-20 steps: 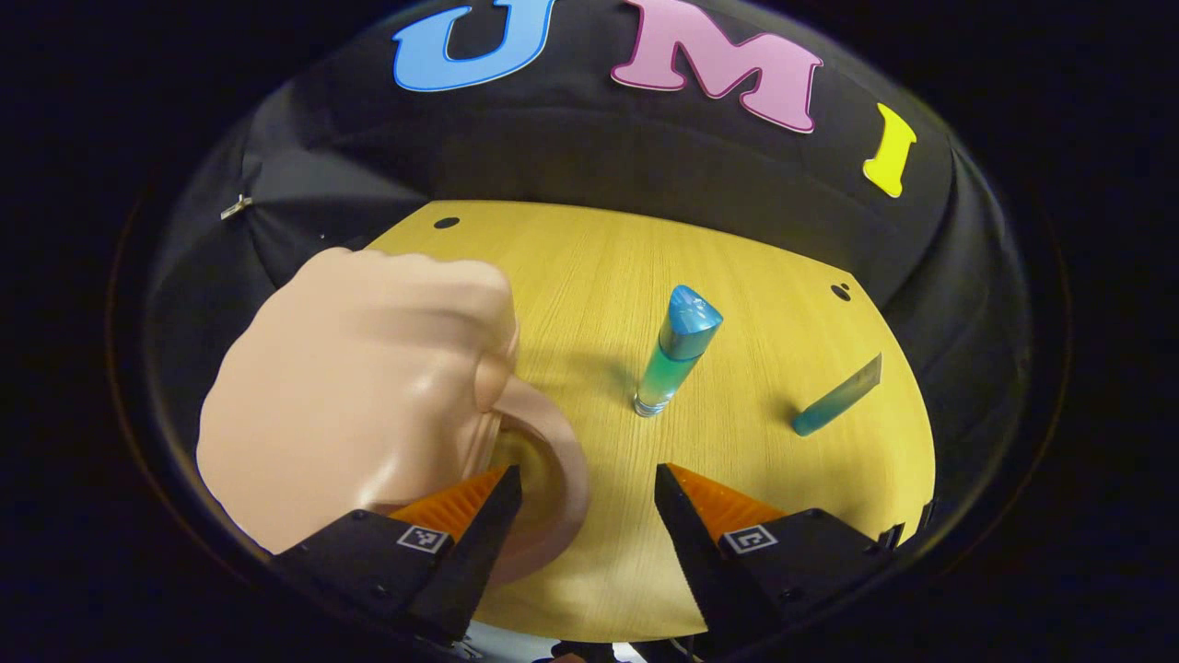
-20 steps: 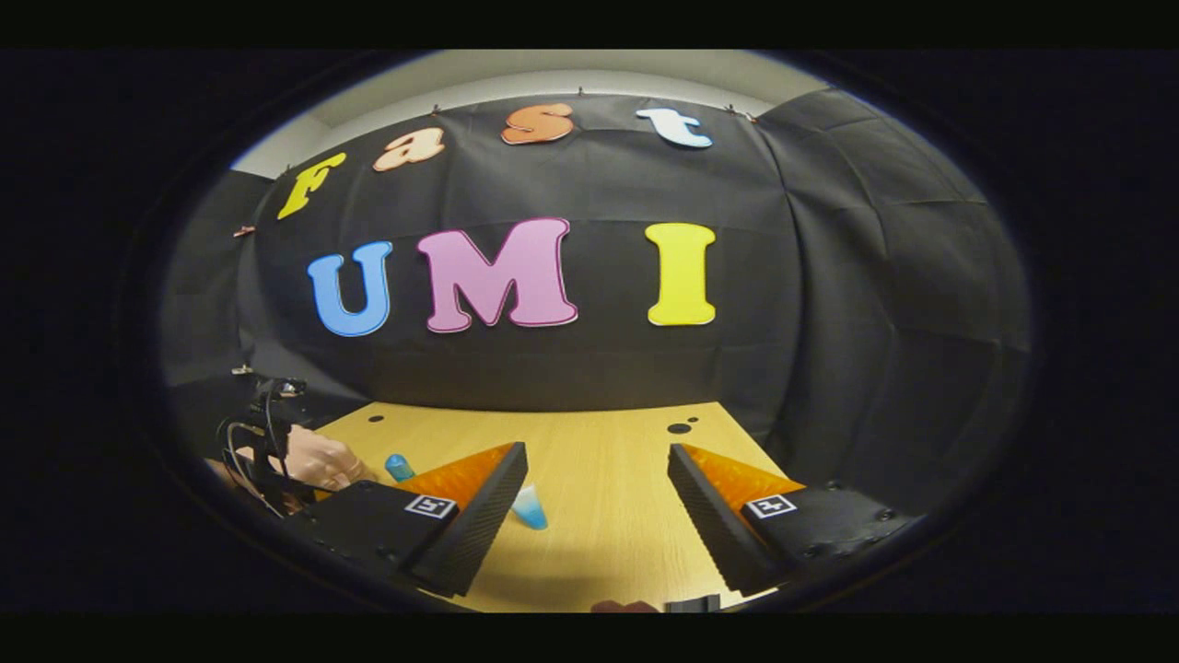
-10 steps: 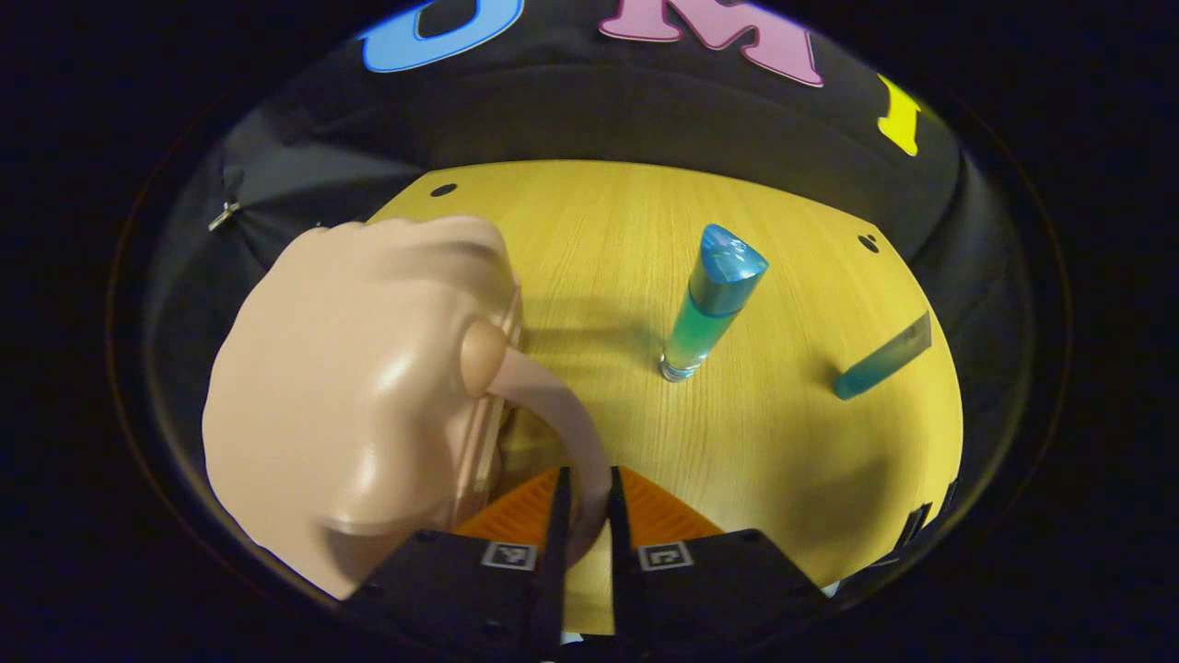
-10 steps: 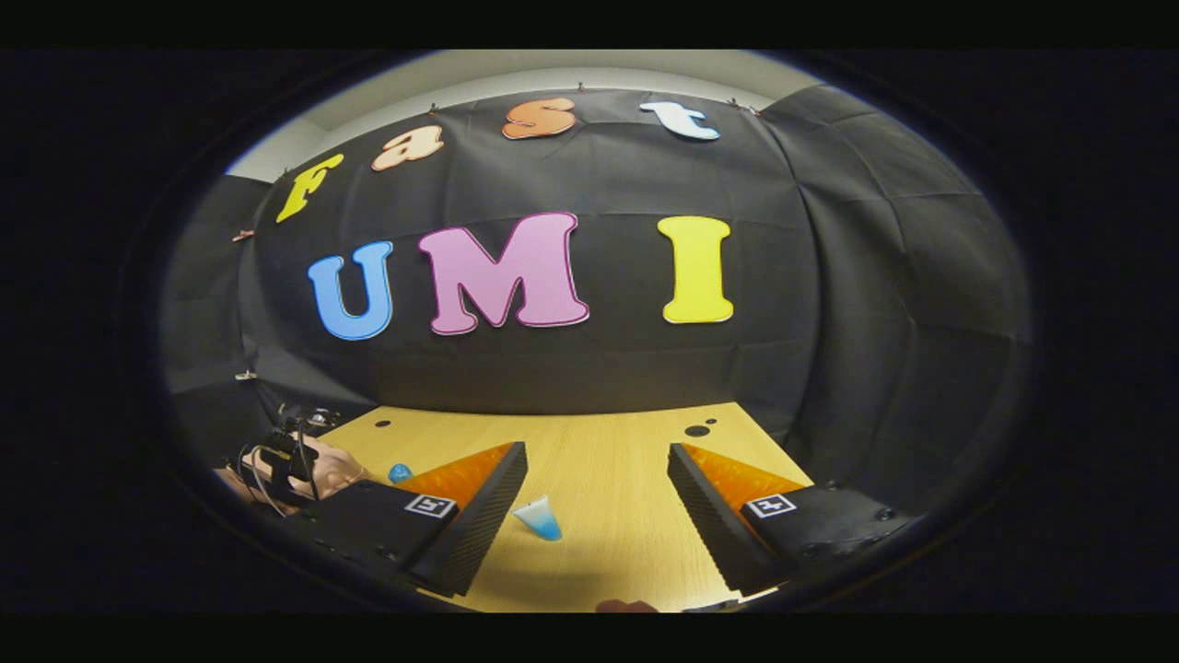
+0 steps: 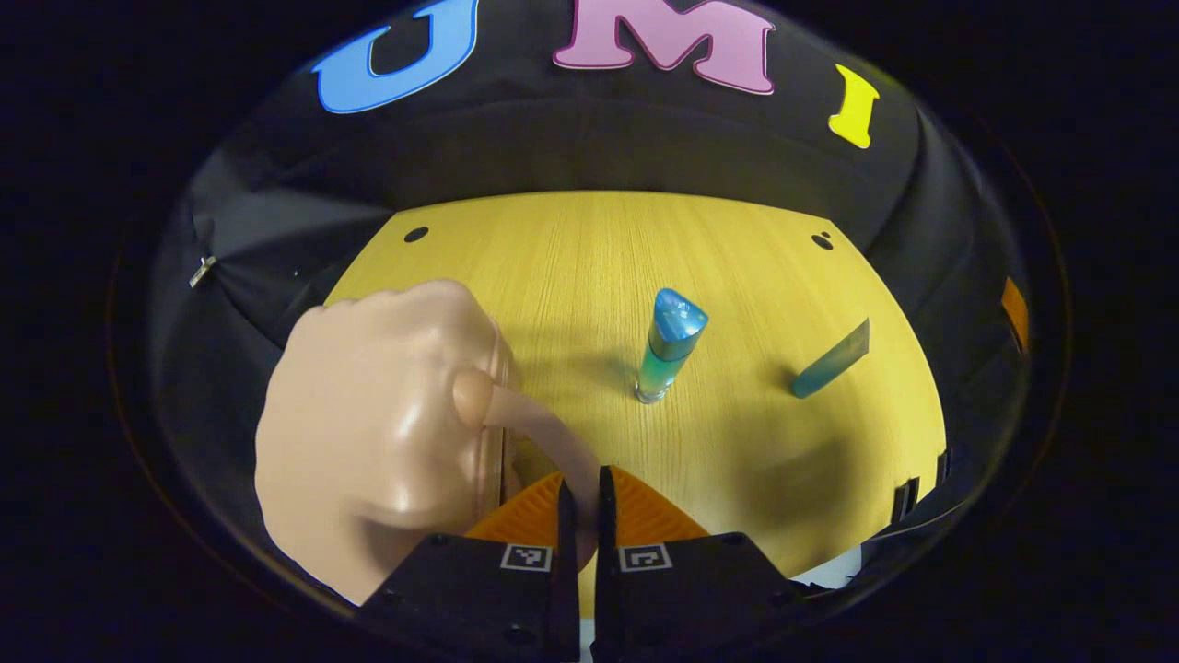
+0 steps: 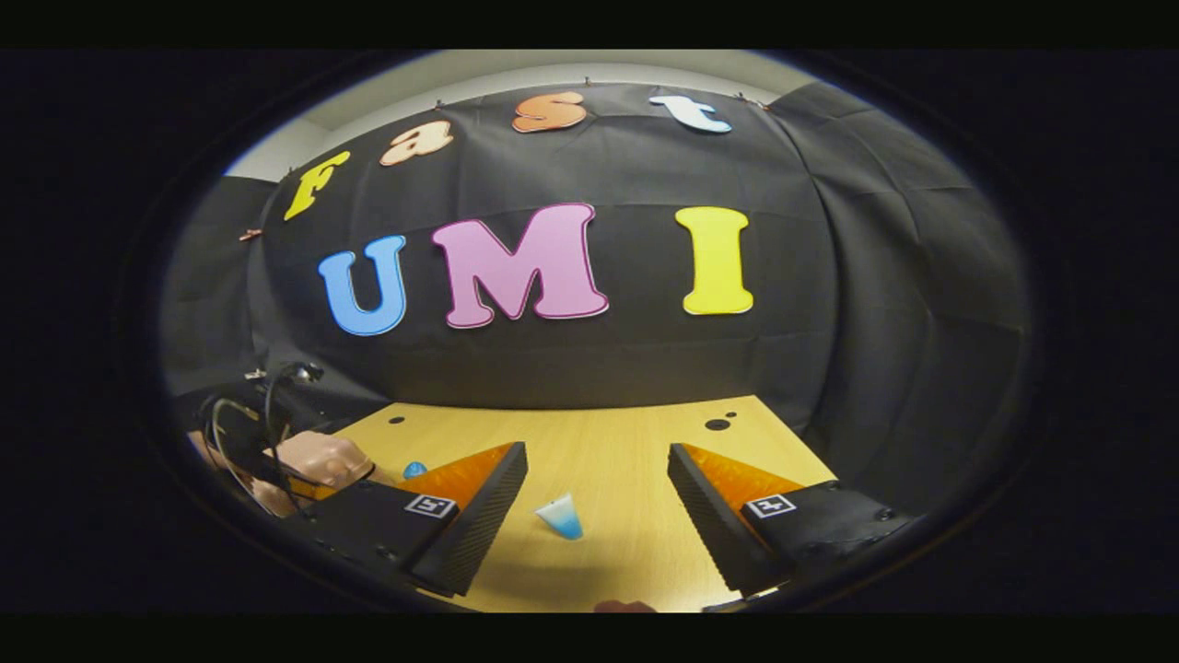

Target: First open the suitcase, pack the skin care products into it, and then close the suitcase.

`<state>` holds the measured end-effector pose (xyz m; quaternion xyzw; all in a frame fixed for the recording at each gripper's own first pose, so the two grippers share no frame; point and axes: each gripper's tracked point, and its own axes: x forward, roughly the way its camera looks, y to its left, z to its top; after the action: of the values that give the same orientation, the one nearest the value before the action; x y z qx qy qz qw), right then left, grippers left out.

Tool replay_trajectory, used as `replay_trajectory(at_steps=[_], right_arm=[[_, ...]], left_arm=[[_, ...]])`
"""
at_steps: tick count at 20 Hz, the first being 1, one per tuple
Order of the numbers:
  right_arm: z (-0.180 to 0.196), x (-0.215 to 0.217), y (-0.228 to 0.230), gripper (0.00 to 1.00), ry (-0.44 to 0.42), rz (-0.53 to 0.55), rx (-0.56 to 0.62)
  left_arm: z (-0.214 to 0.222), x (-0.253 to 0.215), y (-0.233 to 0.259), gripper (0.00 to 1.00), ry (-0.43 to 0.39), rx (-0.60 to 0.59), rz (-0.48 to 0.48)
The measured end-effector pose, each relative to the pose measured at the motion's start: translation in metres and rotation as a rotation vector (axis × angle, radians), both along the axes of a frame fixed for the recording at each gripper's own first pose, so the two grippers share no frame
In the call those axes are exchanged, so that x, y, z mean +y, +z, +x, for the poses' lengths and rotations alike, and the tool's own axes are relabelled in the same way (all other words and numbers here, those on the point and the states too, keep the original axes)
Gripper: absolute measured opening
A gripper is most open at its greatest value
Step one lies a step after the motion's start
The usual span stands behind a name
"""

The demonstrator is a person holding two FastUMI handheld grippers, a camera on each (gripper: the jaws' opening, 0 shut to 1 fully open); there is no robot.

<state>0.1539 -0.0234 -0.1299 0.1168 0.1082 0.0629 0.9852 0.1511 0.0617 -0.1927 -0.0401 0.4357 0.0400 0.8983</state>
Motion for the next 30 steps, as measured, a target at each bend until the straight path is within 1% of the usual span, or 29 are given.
replay_trajectory(at_steps=[3, 6, 7, 8, 9, 10, 12, 13, 14, 15, 16, 17, 20, 21, 22, 24, 26, 28, 30], right_arm=[[0.002, 0.016, 0.005, 0.97, 0.036, -0.001, -0.012], [0.005, 0.03, 0.016, 0.98, 0.054, -0.028, -0.029], [0.006, 0.036, 0.023, 0.97, 0.052, -0.026, -0.041], [0.004, 0.044, 0.03, 0.97, 0.049, -0.023, -0.052], [0.003, 0.053, 0.035, 0.98, 0.045, -0.019, -0.062], [0.002, 0.062, 0.038, 0.97, 0.035, -0.023, -0.068], [-0.004, 0.08, 0.042, 0.98, -0.001, -0.039, -0.055], [-0.009, 0.091, 0.047, 0.98, -0.017, -0.037, -0.055], [-0.013, 0.102, 0.056, 0.98, -0.034, -0.031, -0.068], [-0.017, 0.116, 0.062, 0.97, -0.04, -0.024, -0.076], [-0.021, 0.133, 0.063, 0.97, -0.029, -0.019, -0.065], [-0.026, 0.147, 0.062, 0.98, -0.025, -0.024, -0.052], [-0.036, 0.168, 0.077, 0.98, -0.052, -0.043, -0.067], [-0.04, 0.175, 0.08, 0.98, -0.056, -0.038, -0.066], [-0.045, 0.181, 0.082, 0.98, -0.059, -0.026, -0.066], [-0.053, 0.188, 0.082, 0.97, -0.069, -0.01, -0.045], [-0.061, 0.187, 0.078, 0.98, -0.086, -0.025, -0.01], [-0.068, 0.183, 0.079, 0.98, -0.106, -0.042, 0.009], [-0.074, 0.181, 0.079, 0.97, -0.116, -0.067, 0.027]], left_arm=[[-0.004, 0.019, 0.049, 0.12, 0.007, -0.059, 0.011], [-0.012, 0.064, 0.103, 0.12, 0.027, -0.125, 0.017], [-0.014, 0.084, 0.12, 0.15, 0.035, -0.15, 0.013], [-0.018, 0.105, 0.133, 0.15, 0.05, -0.174, 0.004], [-0.021, 0.127, 0.144, 0.12, 0.065, -0.2, -0.003], [-0.025, 0.151, 0.151, 0.11, 0.075, -0.222, -0.008], [-0.037, 0.208, 0.162, 0.12, 0.093, -0.251, 0.021], [-0.043, 0.24, 0.164, 0.08, 0.088, -0.256, 0.053], [-0.05, 0.264, 0.164, 0.12, 0.079, -0.261, 0.069], [-0.052, 0.285, 0.161, 0.12, 0.073, -0.273, 0.047], [-0.054, 0.304, 0.158, 0.12, 0.078, -0.282, 0.025], [-0.054, 0.329, 0.154, 0.12, 0.091, -0.289, 0.039], [-0.056, 0.427, 0.124, 0.12, 0.139, -0.284, 0.17], [-0.056, 0.457, 0.112, 0.16, 0.166, -0.281, 0.202], [-0.055, 0.484, 0.1, 0.12, 0.198, -0.285, 0.223], [-0.047, 0.516, 0.064, 0.11, 0.244, -0.291, 0.173], [-0.045, 0.539, 0.02, 0.12, 0.3, -0.262, 0.107], [-0.046, 0.555, -0.02, 0.11, 0.348, -0.241, 0.043], [-0.049, 0.557, -0.054, 0.12, 0.38, -0.218, -0.002]])
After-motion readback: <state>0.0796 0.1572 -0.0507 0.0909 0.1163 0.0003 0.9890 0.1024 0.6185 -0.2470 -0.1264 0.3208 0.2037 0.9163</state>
